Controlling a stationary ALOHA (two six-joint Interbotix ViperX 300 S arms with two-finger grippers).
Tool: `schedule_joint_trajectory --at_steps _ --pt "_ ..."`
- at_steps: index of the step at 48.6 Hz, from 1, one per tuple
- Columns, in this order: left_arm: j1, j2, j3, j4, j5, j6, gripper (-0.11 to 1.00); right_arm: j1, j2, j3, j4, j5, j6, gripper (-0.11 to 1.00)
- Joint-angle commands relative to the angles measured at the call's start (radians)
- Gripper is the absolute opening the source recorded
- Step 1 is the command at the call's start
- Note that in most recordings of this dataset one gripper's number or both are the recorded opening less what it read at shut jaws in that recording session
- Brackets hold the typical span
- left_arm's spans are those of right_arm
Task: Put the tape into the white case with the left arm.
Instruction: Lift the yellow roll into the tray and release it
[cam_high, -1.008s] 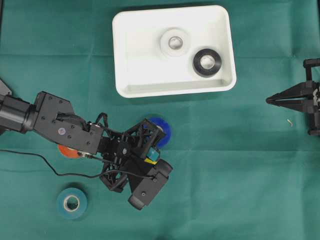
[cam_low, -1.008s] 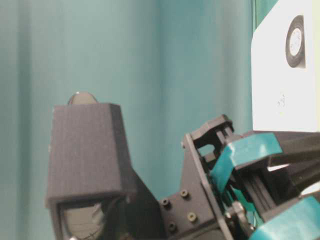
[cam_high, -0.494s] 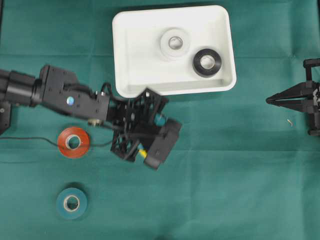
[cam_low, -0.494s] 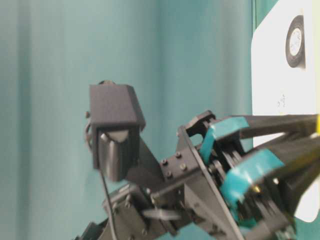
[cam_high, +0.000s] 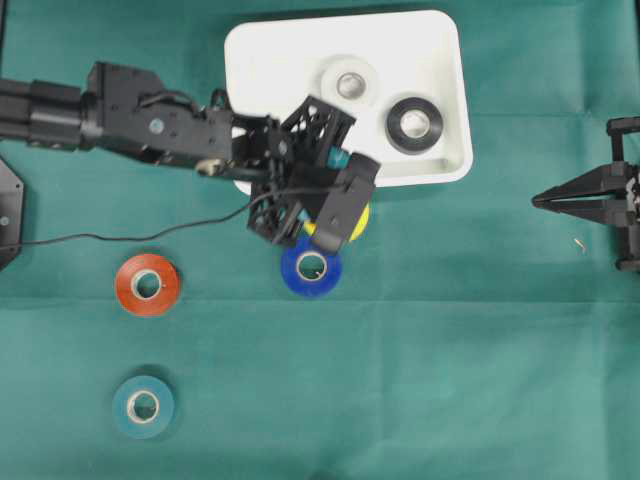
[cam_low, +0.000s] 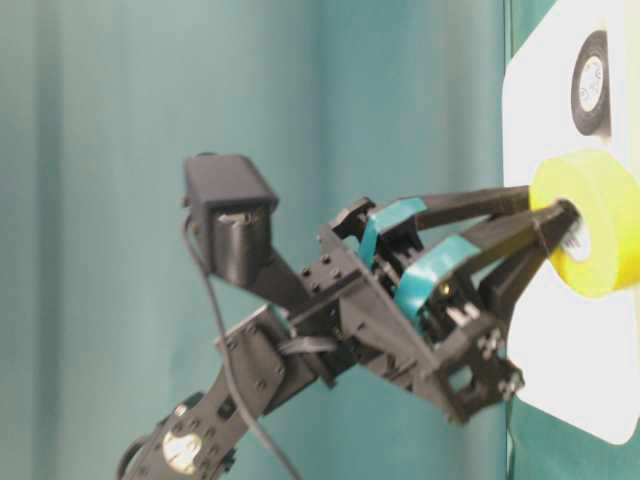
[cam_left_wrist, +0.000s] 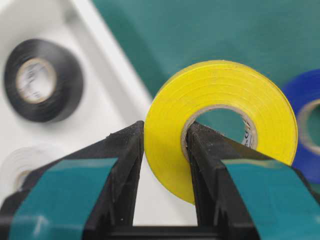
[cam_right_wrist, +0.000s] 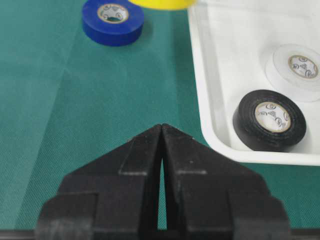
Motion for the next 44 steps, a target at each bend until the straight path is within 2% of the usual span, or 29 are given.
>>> schedule_joint_trajectory --at_steps 1,19,44 --pt "0.038 0.005 -0.044 0.002 -0.018 0.005 0.25 -0.002 0.005 -0.011 0.0 -0.011 0.002 -0.09" --pt "0.124 0.083 -0.123 0.002 -0.023 0.002 0.25 -0.002 0.005 -0.009 0.0 -0.011 0.002 -0.09" --pt "0.163 0.104 -0.132 0.002 -0.021 0.011 0.25 0.0 0.005 -0.009 0.0 -0.011 0.002 -0.09"
